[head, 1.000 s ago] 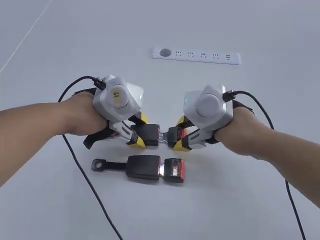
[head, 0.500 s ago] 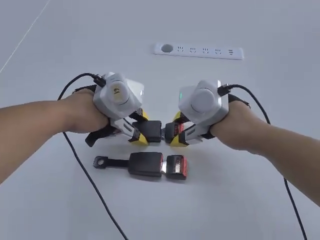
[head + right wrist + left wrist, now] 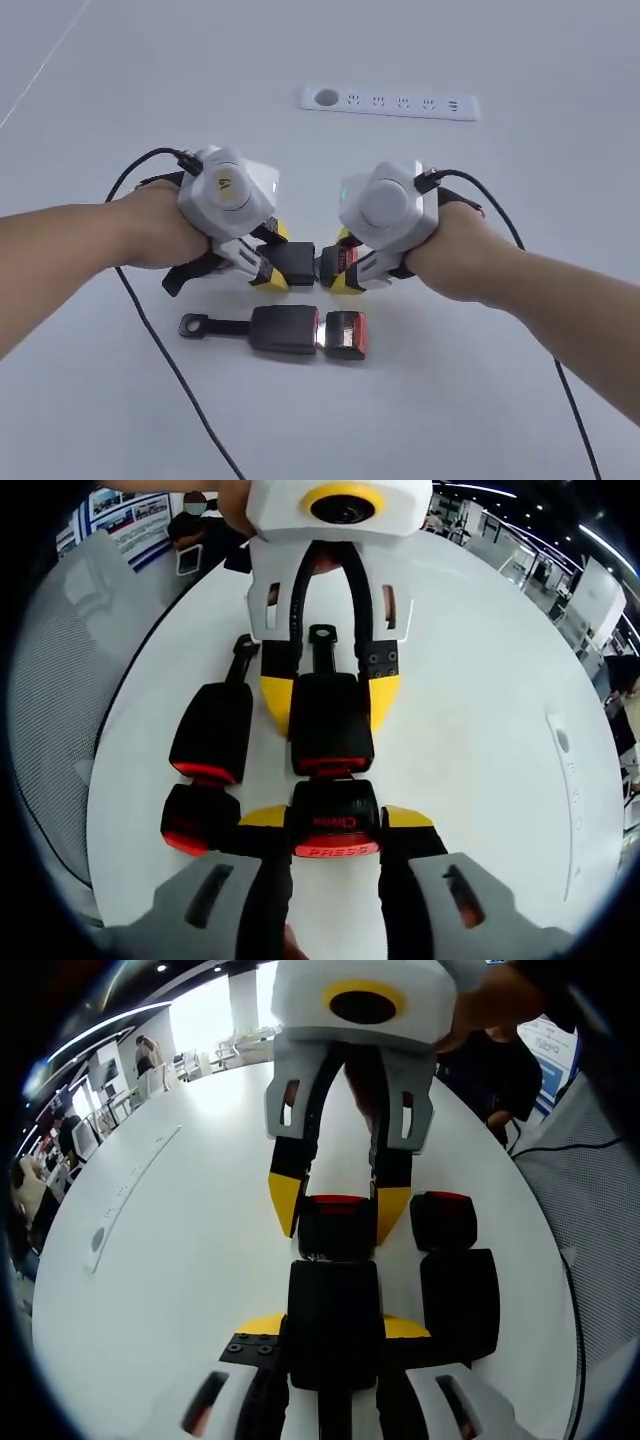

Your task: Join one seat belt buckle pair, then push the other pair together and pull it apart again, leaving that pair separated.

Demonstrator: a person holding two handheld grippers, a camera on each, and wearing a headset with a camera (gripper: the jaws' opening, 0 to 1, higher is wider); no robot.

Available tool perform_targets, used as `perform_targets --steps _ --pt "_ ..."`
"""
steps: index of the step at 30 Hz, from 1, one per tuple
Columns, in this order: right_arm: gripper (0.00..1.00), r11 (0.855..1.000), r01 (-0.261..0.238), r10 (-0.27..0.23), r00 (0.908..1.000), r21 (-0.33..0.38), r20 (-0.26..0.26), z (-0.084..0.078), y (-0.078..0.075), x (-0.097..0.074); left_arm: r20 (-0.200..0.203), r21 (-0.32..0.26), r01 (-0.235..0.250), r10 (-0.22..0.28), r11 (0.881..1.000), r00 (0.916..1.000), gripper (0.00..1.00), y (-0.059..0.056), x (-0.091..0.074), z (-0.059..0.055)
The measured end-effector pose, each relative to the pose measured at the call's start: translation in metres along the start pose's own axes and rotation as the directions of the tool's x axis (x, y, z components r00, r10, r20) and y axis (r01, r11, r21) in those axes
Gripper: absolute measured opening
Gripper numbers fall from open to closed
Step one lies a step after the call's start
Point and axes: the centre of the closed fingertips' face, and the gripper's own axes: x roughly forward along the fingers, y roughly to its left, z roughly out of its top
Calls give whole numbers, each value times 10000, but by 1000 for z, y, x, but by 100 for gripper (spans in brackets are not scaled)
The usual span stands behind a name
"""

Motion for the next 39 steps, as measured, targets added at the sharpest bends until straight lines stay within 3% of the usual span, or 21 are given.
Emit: perform_targets --steps 15,27,39 --pt "31 9999 -82 83 10000 75 -23 -1 0 0 16 -29 16 -16 10000 10000 33 1 1 0" --pt "31 9996 -34 25 9995 292 304 -1 -1 -2 -30 -6 28 -28 10000 10000 33 2 1 1" --pt "31 9995 -41 38 9999 308 120 -9 0 -7 -48 -24 10 -10 10000 10000 33 2 1 2"
